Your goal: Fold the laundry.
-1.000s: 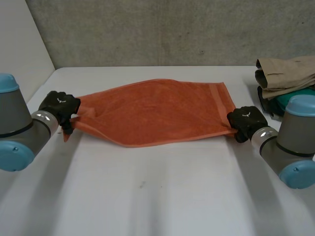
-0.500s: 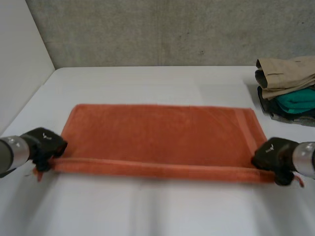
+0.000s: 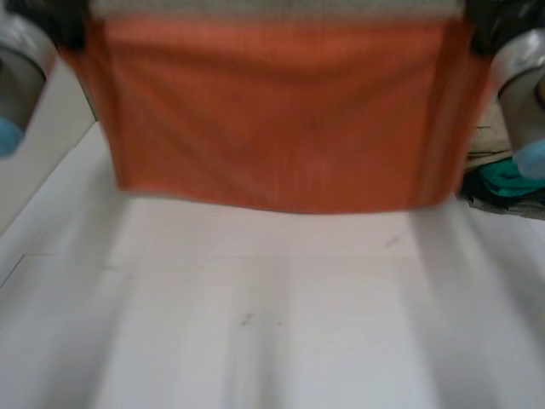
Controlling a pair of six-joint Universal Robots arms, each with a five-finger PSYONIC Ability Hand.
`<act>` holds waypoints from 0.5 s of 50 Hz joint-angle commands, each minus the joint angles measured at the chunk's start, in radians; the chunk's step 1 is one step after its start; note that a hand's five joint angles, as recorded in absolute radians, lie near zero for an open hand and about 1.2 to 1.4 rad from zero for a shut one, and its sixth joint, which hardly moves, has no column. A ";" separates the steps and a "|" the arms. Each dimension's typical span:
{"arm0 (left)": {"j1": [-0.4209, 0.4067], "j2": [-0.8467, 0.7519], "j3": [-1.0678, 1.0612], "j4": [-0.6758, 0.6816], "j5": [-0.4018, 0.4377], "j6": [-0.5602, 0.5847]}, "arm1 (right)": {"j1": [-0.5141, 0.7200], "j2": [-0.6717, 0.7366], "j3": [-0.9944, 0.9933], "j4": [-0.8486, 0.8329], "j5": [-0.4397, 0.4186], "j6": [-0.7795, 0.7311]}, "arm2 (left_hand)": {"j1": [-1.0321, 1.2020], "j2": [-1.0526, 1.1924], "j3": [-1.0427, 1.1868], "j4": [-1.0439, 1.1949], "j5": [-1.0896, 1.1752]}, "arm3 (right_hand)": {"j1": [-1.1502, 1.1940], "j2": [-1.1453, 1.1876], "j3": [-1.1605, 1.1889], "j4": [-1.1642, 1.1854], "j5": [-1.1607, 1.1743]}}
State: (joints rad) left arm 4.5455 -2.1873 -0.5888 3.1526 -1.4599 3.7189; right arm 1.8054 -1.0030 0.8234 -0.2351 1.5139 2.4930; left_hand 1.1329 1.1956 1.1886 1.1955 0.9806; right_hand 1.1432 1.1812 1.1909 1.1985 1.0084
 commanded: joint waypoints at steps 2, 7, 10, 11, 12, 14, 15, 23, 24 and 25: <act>0.018 0.011 0.060 0.196 -0.045 -0.162 | 0.005 -0.023 -0.006 -0.204 -0.018 0.067 | 0.263 0.201 0.208 0.201 0.241 | 0.253 0.215 0.205 0.198 0.213; 0.024 0.017 -0.046 0.164 -0.031 -0.163 | 0.017 -0.009 0.008 -0.101 -0.041 0.069 | 0.263 0.201 0.208 0.201 0.241 | 0.253 0.215 0.205 0.198 0.213; 0.027 0.020 -0.146 0.172 -0.030 -0.154 | 0.020 0.006 0.039 -0.052 -0.047 0.069 | 0.263 0.201 0.208 0.201 0.241 | 0.253 0.215 0.205 0.198 0.213; 0.029 0.018 -0.170 0.176 -0.028 -0.151 | 0.022 0.012 0.048 -0.043 -0.047 0.069 | 0.263 0.201 0.208 0.201 0.241 | 0.253 0.215 0.205 0.198 0.213; 0.029 0.017 -0.195 0.184 -0.025 -0.148 | 0.023 0.018 0.055 -0.035 -0.049 0.069 | 0.263 0.201 0.208 0.201 0.241 | 0.253 0.215 0.205 0.198 0.213; 0.030 0.012 -0.272 0.198 -0.019 -0.133 | 0.028 0.040 0.085 -0.006 -0.057 0.067 | 0.263 0.201 0.208 0.201 0.241 | 0.253 0.215 0.205 0.198 0.213; 0.030 0.009 -0.296 0.198 -0.016 -0.125 | 0.029 0.049 0.095 0.003 -0.060 0.067 | 0.263 0.201 0.208 0.201 0.241 | 0.253 0.215 0.205 0.198 0.213; 0.020 -0.006 -0.551 0.172 -0.023 0.001 | 0.048 0.144 0.198 0.154 -0.081 0.021 | 0.263 0.201 0.208 0.201 0.241 | 0.253 0.215 0.205 0.198 0.213; 0.017 -0.003 -0.577 0.159 -0.026 0.024 | 0.046 0.150 0.209 0.177 -0.080 0.008 | 0.263 0.201 0.208 0.201 0.241 | 0.253 0.215 0.205 0.198 0.213; 0.014 0.003 -0.632 0.129 -0.036 0.068 | 0.043 0.156 0.227 0.225 -0.075 -0.021 | 0.263 0.201 0.208 0.201 0.241 | 0.253 0.215 0.205 0.198 0.213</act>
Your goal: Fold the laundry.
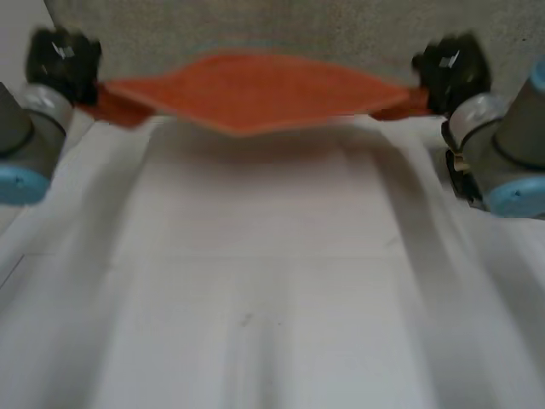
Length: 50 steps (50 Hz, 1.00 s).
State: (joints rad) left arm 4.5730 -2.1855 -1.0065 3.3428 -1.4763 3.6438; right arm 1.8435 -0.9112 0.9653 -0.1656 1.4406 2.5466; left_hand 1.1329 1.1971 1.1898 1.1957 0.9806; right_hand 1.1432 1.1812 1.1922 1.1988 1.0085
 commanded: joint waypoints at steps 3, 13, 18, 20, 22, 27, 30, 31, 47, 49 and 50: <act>-0.017 0.026 -0.303 -0.118 -0.036 0.212 | -0.004 0.063 0.119 0.251 0.017 -0.124 | 0.263 0.199 0.207 0.201 0.241 | 0.253 0.215 0.204 0.197 0.213; 0.052 0.300 -0.726 -0.444 -0.032 0.565 | -0.101 -0.222 0.458 0.850 0.086 -0.486 | 0.263 0.199 0.207 0.201 0.241 | 0.253 0.215 0.204 0.197 0.213; 0.098 0.386 -0.762 -0.595 0.017 0.670 | -0.127 -0.272 0.510 0.758 0.012 -0.592 | 0.263 0.199 0.207 0.201 0.241 | 0.253 0.215 0.204 0.197 0.213; 0.089 0.380 -0.727 -0.605 0.037 0.671 | -0.125 -0.259 0.507 0.712 -0.002 -0.572 | 0.263 0.199 0.207 0.201 0.241 | 0.253 0.215 0.204 0.197 0.213; 0.075 0.366 -0.684 -0.585 0.042 0.655 | -0.119 -0.226 0.486 0.652 0.000 -0.531 | 0.263 0.199 0.207 0.201 0.241 | 0.253 0.215 0.204 0.197 0.213; 0.006 0.247 -0.494 -0.496 0.010 0.512 | -0.104 -0.137 0.414 0.511 0.009 -0.421 | 0.263 0.199 0.207 0.201 0.241 | 0.253 0.215 0.204 0.197 0.213; -0.028 0.178 -0.393 -0.470 -0.004 0.463 | -0.102 -0.098 0.379 0.442 0.012 -0.382 | 0.263 0.199 0.207 0.201 0.241 | 0.253 0.215 0.204 0.197 0.213; -0.049 0.130 -0.326 -0.464 -0.016 0.438 | -0.101 -0.074 0.354 0.393 0.014 -0.359 | 0.263 0.199 0.207 0.201 0.241 | 0.253 0.215 0.204 0.197 0.213; -0.167 -0.296 0.300 -0.494 -0.214 0.375 | -0.061 0.176 0.078 0.057 0.038 -0.313 | 0.263 0.199 0.207 0.201 0.241 | 0.253 0.215 0.204 0.197 0.213; -0.172 -0.325 0.345 -0.494 -0.214 0.377 | -0.061 0.202 0.041 0.057 0.050 -0.315 | 0.263 0.199 0.207 0.201 0.241 | 0.253 0.215 0.204 0.197 0.213; -0.174 -0.336 0.367 -0.494 -0.217 0.377 | -0.061 0.215 0.024 0.057 0.058 -0.316 | 0.263 0.199 0.207 0.201 0.241 | 0.253 0.215 0.204 0.197 0.213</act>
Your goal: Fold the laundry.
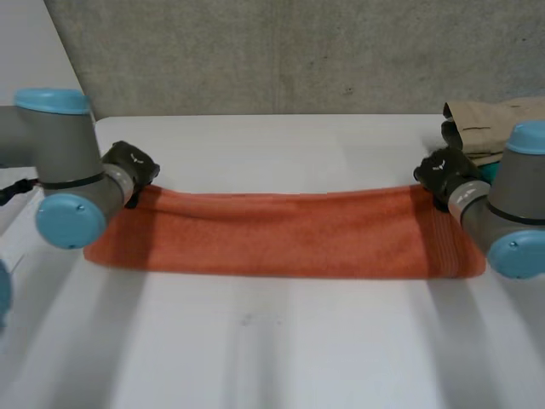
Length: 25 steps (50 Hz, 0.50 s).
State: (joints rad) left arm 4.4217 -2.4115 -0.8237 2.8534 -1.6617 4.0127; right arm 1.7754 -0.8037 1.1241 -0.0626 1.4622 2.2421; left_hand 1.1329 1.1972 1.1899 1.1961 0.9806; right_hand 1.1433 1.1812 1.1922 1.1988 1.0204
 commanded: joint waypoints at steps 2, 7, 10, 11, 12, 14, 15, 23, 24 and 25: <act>-0.022 -0.146 0.248 -0.006 -0.032 0.002 | 0.009 0.147 -0.184 -0.046 0.052 -0.013 | 0.263 0.199 0.206 0.200 0.241 | 0.253 0.215 0.204 0.197 0.201; -0.038 -0.199 0.328 -0.008 -0.032 -0.004 | 0.021 0.213 -0.256 -0.049 0.089 -0.019 | 0.130 0.066 0.073 0.067 0.108 | -0.555 -0.593 -0.604 -0.611 -0.607; -0.051 -0.210 0.331 -0.009 -0.042 -0.017 | 0.032 0.230 -0.267 -0.055 0.121 -0.019 | -0.958 -1.023 -1.015 -1.022 -0.981 | -0.969 -1.007 -1.018 -1.024 -1.020; -0.056 -0.209 0.327 -0.012 -0.049 -0.021 | 0.032 0.227 -0.262 -0.055 0.125 -0.018 | -0.958 -1.023 -1.015 -1.022 -0.981 | -0.969 -1.007 -1.018 -1.024 -1.020; -0.059 -0.205 0.321 -0.016 -0.055 -0.027 | 0.033 0.224 -0.256 -0.051 0.129 -0.015 | -0.958 -1.023 -1.015 -1.022 -0.981 | -0.969 -1.007 -1.018 -1.024 -1.020; -0.065 -0.187 0.287 -0.017 -0.072 -0.049 | 0.035 0.190 -0.219 -0.045 0.129 0.002 | -0.958 -1.023 -1.015 -1.022 -0.981 | -0.969 -1.007 -1.018 -1.024 -1.020; -0.065 -0.179 0.275 -0.017 -0.078 -0.058 | 0.035 0.172 -0.201 -0.042 0.129 0.010 | -0.958 -1.023 -1.015 -1.022 -0.981 | -0.969 -1.007 -1.018 -1.024 -1.020; -0.053 -0.068 0.114 -0.011 -0.076 -0.161 | 0.013 -0.078 0.080 0.026 0.098 0.200 | -0.958 -1.023 -1.015 -1.022 -0.981 | -0.969 -1.007 -1.018 -1.024 -1.020; -0.048 -0.046 0.082 -0.005 -0.064 -0.182 | 0.004 -0.124 0.136 0.044 0.077 0.241 | -0.958 -1.023 -1.015 -1.022 -0.981 | -0.969 -1.007 -1.018 -1.024 -1.020; -0.045 -0.035 0.068 0.000 -0.056 -0.193 | 0.000 -0.144 0.163 0.052 0.069 0.254 | -0.958 -1.023 -1.015 -1.022 -0.981 | -0.969 -1.007 -1.018 -1.024 -1.020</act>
State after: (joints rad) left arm 4.3619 -2.5314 -0.6398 2.8377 -1.7451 3.8982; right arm 1.8000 -0.7699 1.0779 -0.0681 1.5824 2.3535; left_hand 0.1864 0.2021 0.2085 0.1985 0.0492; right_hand 0.2189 0.2082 0.2077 0.2164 0.0475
